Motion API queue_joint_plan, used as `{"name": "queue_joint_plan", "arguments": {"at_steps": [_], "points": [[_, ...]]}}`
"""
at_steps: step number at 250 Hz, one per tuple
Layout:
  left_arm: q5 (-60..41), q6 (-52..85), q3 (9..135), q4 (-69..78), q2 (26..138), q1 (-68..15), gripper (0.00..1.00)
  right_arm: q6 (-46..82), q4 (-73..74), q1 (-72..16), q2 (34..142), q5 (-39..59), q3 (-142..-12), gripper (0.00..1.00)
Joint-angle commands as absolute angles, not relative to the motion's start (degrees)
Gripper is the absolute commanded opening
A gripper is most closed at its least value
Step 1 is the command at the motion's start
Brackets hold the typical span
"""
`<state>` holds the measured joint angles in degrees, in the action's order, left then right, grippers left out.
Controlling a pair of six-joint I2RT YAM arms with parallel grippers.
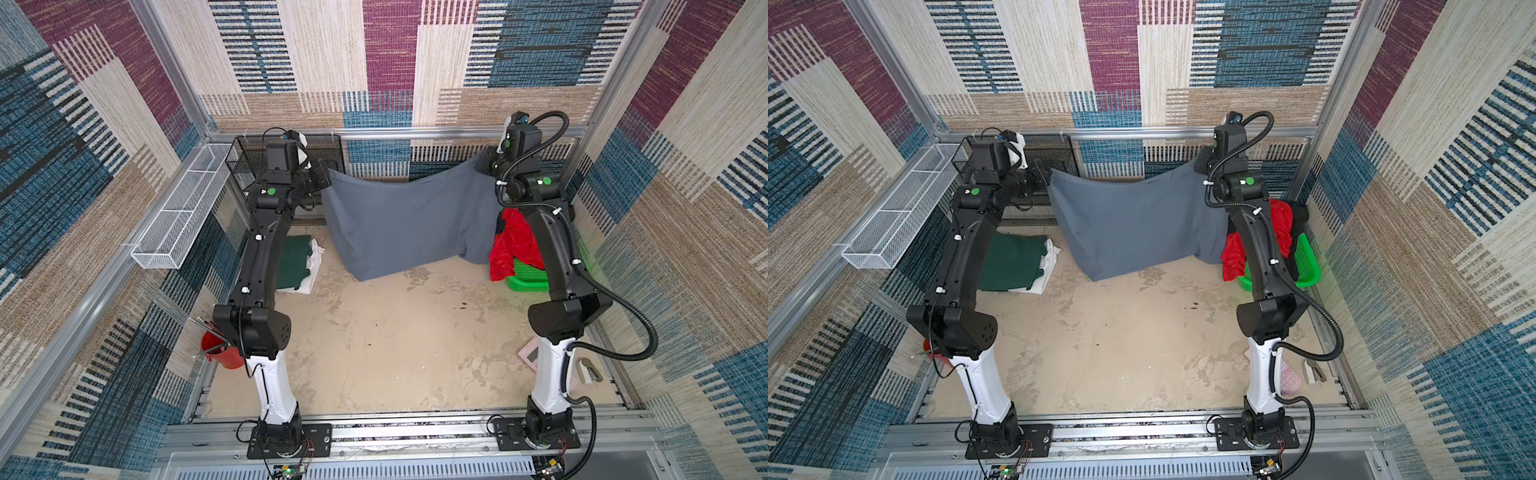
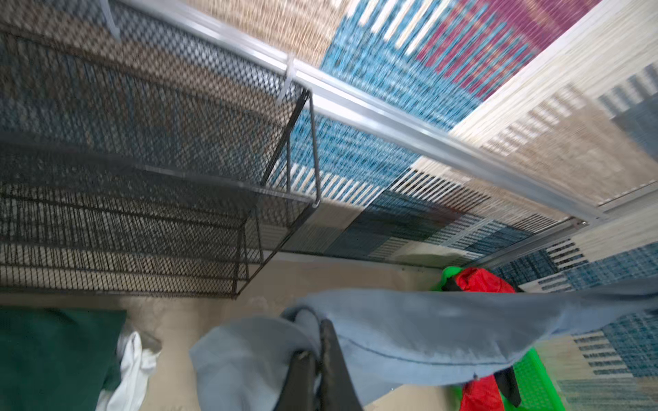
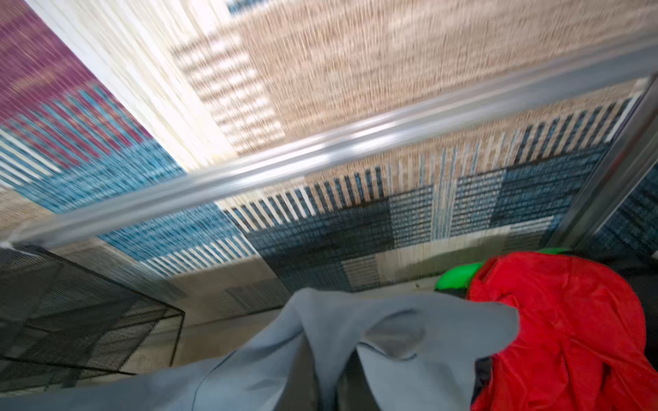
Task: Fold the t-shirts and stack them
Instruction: 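Swing the held t-shirt down and lay it flat toward the robot with both grippers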
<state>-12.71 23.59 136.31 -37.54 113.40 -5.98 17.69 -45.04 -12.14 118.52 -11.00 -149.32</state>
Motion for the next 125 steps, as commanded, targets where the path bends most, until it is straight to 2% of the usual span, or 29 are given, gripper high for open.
{"name": "queue_joint_plan", "arguments": {"at_steps": [1,21,51,71,125], "points": [[-13.64,20.45,137.28,-39.12,111.68,-6.06,0.0,17.35,-47.43,-12.22,116.01,-14.2,-149.19,0.0],[-12.05,20.28,127.37,-35.1,105.62,-6.06,0.0,17.69,-44.77,-12.39,109.91,-16.0,-138.42,0.0],[-10.3,22.51,101.29,-18.27,92.17,-6.22,0.0,19.42,-31.82,-12.83,94.86,-16.78,-110.02,0.0],[-7.38,24.73,89.17,-14.29,85.65,-6.4,0.0,22.6,-25.16,-12.85,85.69,-15.82,-93.11,0.0],[-2.1,27.05,64.3,-13.31,71.23,-7.64,0.0,29.47,-27.38,-14.18,69.79,-14.92,-69.84,0.0]]}}
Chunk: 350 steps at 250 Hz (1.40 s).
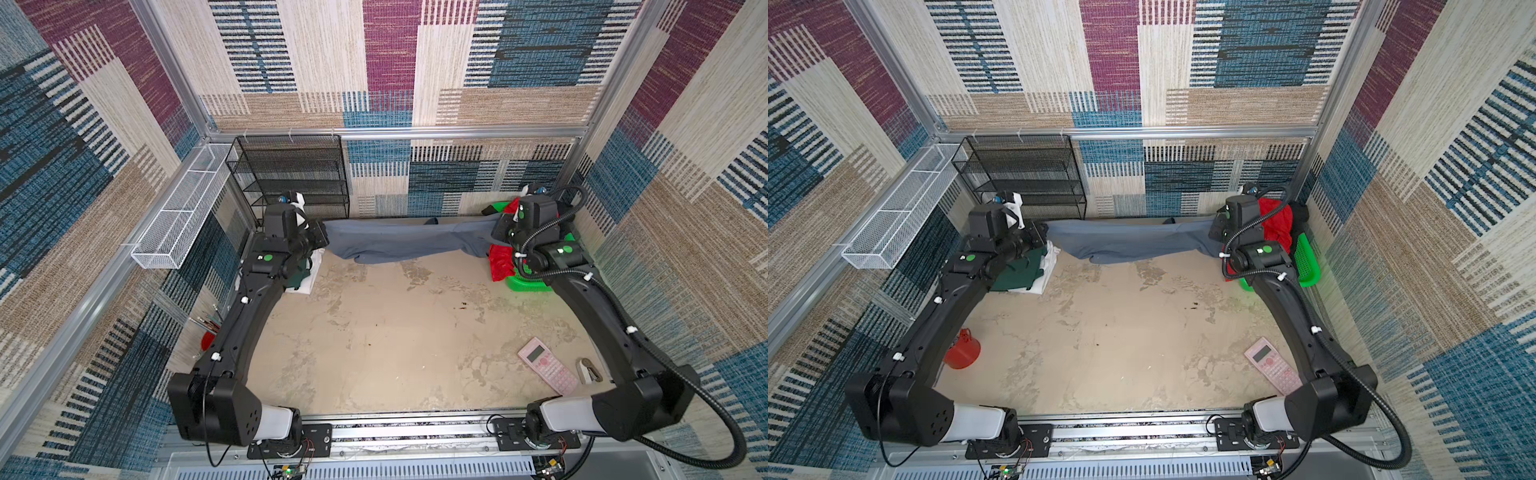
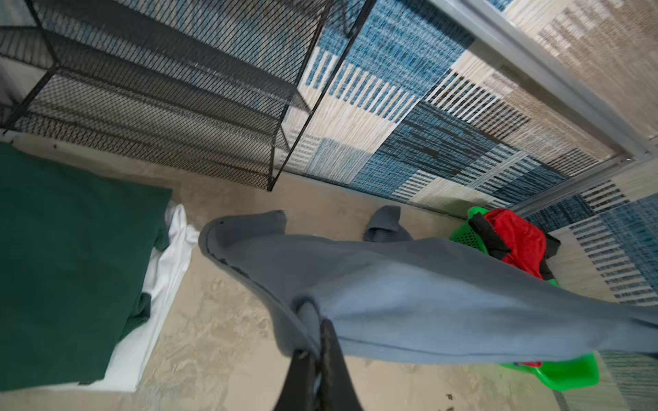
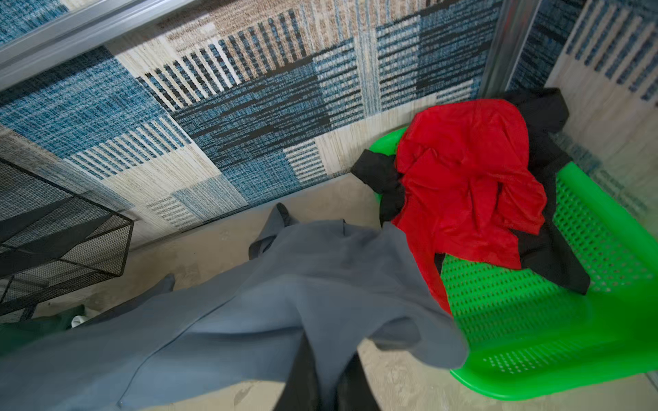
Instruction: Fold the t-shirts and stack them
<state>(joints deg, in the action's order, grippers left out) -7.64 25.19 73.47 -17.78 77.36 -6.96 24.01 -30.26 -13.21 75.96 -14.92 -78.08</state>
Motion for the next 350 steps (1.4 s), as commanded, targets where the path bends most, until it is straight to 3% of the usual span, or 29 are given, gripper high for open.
{"name": "queue_joint_plan", "arguments": {"at_steps": [1,70,162,172,184,199,215,235,249,295,350], "points": [[-1.97,27.15,63.88,-13.33,70.99,-7.64,0.0,29.59,-27.49,-14.21,69.53,-14.88,-69.46,0.0],[2.75,32.56,42.72,-18.92,53.35,-8.56,0.0,42.72,-34.32,-19.42,55.8,-13.17,-47.65,0.0],[5.36,38.61,28.49,-23.88,44.3,-8.79,0.0,55.58,-41.68,-23.91,45.79,-7.08,-34.04,0.0],[5.51,39.06,27.82,-24.23,43.33,-8.79,0.0,56.04,-41.62,-23.91,44.9,-5.75,-32.96,0.08],[5.63,39.29,27.45,-24.77,42.14,-8.79,0.0,56.49,-41.71,-23.91,44.18,-4.25,-32.09,0.27],[6.45,39.37,27.81,-26.52,40.24,-8.79,0.33,56.72,-42.22,-23.91,43.78,-2.29,-31.58,0.4],[7.16,39.59,28.15,-27.31,37.39,-8.79,0.6,56.0,-42.42,-23.91,43.73,-0.31,-32.09,0.55],[8.55,39.99,28.47,-28.37,33.52,-8.79,0.8,55.0,-43.93,-23.91,43.88,-0.9,-33.7,0.83],[9.52,39.99,29.28,-29.49,31.36,-8.78,0.87,53.97,-44.56,-23.91,44.4,-1.58,-35.0,1.0],[9.81,38.92,31.4,-30.05,29.36,-8.79,0.96,48.27,-39.55,-23.91,49.81,-0.96,-40.02,0.99],[4.84,36.42,34.38,-24.02,40.32,-8.79,0.99,39.33,-29.13,-23.82,64.43,0.36,-47.06,0.98]]}}
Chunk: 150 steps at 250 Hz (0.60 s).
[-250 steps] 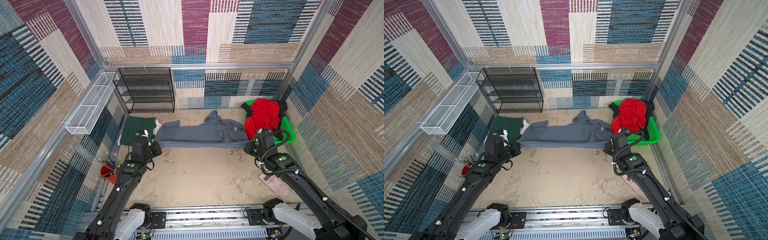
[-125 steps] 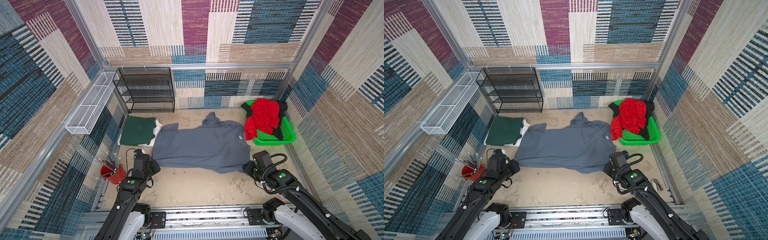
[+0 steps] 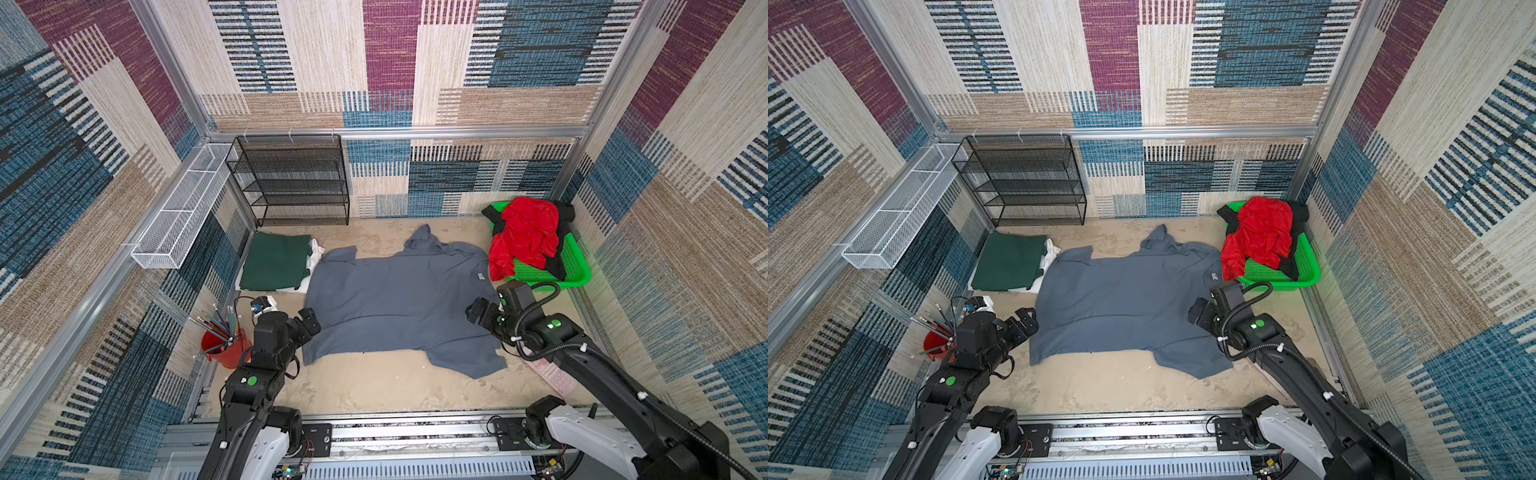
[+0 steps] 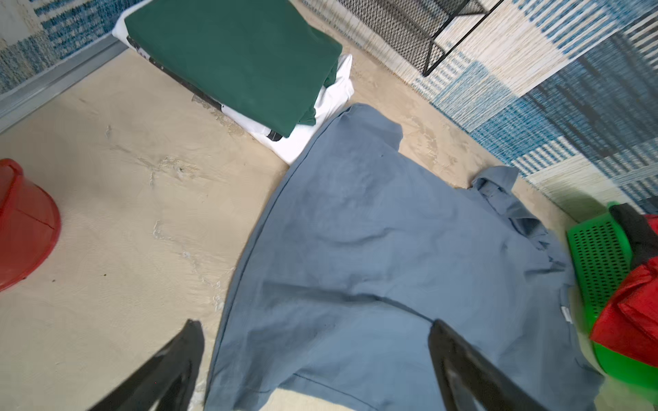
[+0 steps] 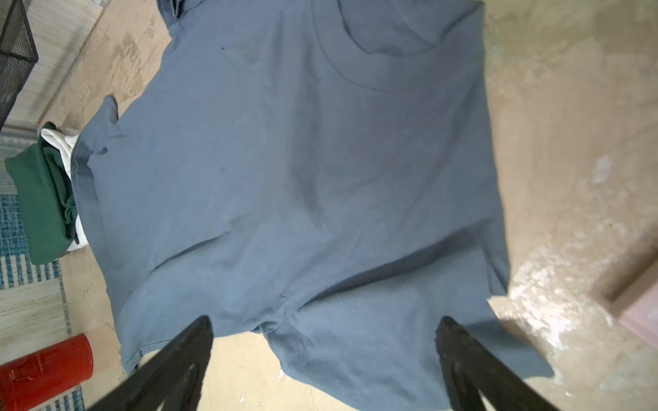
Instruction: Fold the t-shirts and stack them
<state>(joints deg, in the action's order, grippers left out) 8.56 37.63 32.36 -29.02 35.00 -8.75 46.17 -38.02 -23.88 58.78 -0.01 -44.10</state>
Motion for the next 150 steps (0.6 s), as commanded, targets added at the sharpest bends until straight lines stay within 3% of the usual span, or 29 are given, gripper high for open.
{"name": "queue_joint_plan", "arguments": {"at_steps": [1,53,94,150], "points": [[4.62,36.4,34.5,-23.88,40.59,-8.79,0.99,39.09,-28.89,-23.82,64.69,0.36,-47.26,0.99],[1.34,33.66,40.3,-17.19,54.3,-8.79,0.99,28.34,-25.03,-20.76,85.23,-2.24,-63.51,1.0],[2.57,30.56,49.15,-14.3,66.48,-8.7,1.0,24.29,-24.61,-18.24,100.92,0.23,-79.02,0.88],[-1.13,29.44,61.17,-11.15,81.5,-8.61,1.0,23.18,-26.85,-17.71,115.37,6.37,-93.6,0.81]]}}
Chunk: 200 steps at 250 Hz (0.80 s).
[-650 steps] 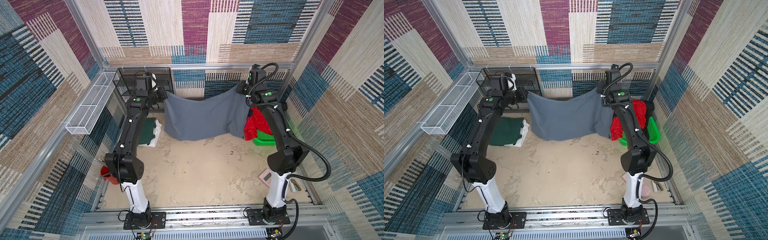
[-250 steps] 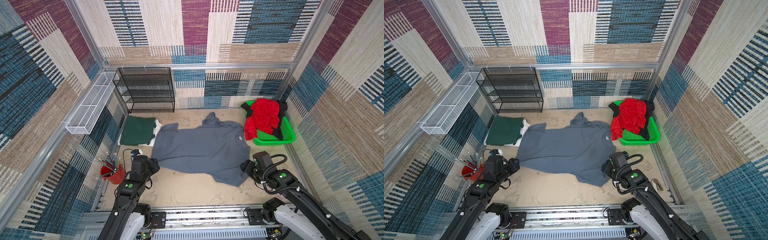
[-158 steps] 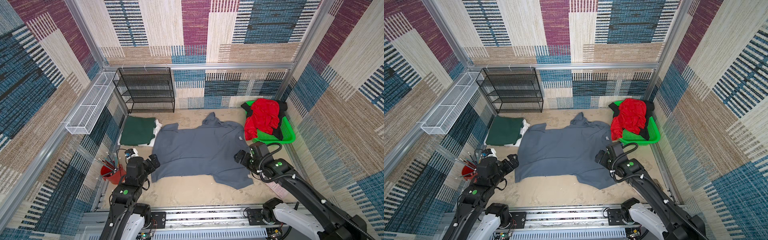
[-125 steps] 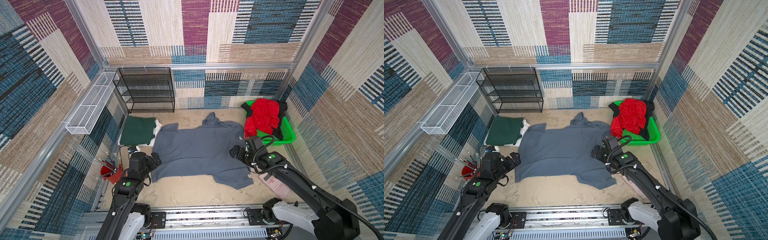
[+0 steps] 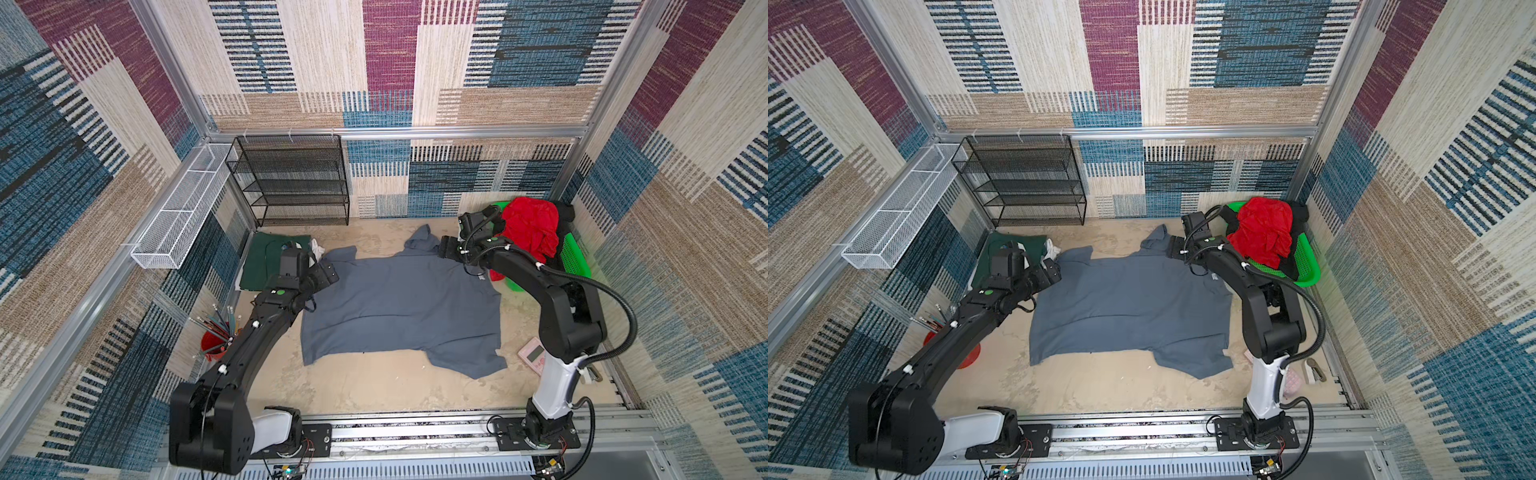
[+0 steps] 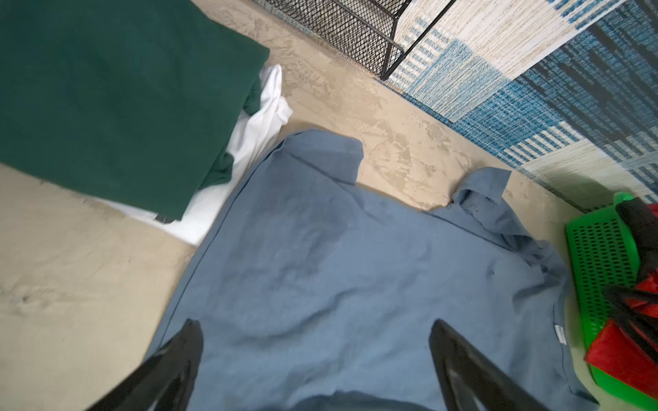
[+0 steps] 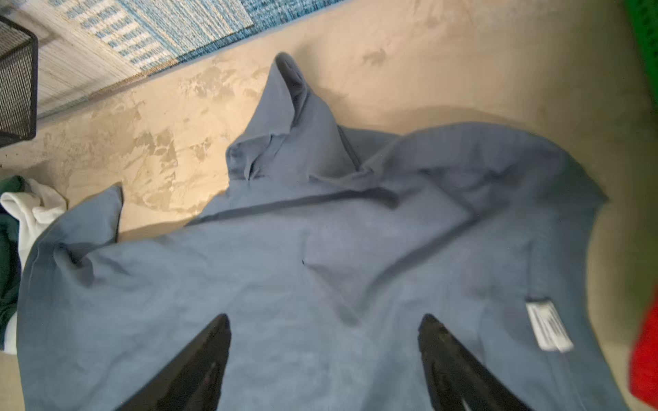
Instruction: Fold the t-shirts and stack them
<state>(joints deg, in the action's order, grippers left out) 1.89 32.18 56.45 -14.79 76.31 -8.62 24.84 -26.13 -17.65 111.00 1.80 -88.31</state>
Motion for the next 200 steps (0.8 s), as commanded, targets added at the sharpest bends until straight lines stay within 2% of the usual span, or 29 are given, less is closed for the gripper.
{"name": "queue_joint_plan", "arguments": {"at_steps": [1,28,54,80,123,172,200], "points": [[-1.22,29.44,61.35,-11.11,81.71,-8.61,1.0,23.23,-26.83,-17.73,115.56,6.57,-93.69,0.81],[-3.82,29.7,64.48,-8.55,86.5,-8.61,0.99,25.06,-23.95,-17.75,118.49,12.76,-94.8,0.79],[-6.03,30.66,65.04,-4.87,89.22,-8.61,0.93,27.68,-22.73,-17.75,121.79,16.7,-96.76,0.76],[-7.15,31.21,65.05,-2.74,90.88,-8.57,0.93,30.43,-21.99,-17.83,125.23,20.04,-99.05,0.74],[-8.12,31.14,64.11,0.03,91.67,-8.61,0.93,31.66,-22.02,-17.84,128.95,13.59,-102.23,0.64],[-8.85,30.92,64.16,0.32,92.5,-8.28,0.93,30.52,-28.4,-17.84,134.02,1.95,-111.25,0.6],[-9.57,31.2,64.16,0.58,92.9,-7.83,0.93,30.33,-33.35,-17.8,138.32,-1.2,-118.18,0.59]]}}
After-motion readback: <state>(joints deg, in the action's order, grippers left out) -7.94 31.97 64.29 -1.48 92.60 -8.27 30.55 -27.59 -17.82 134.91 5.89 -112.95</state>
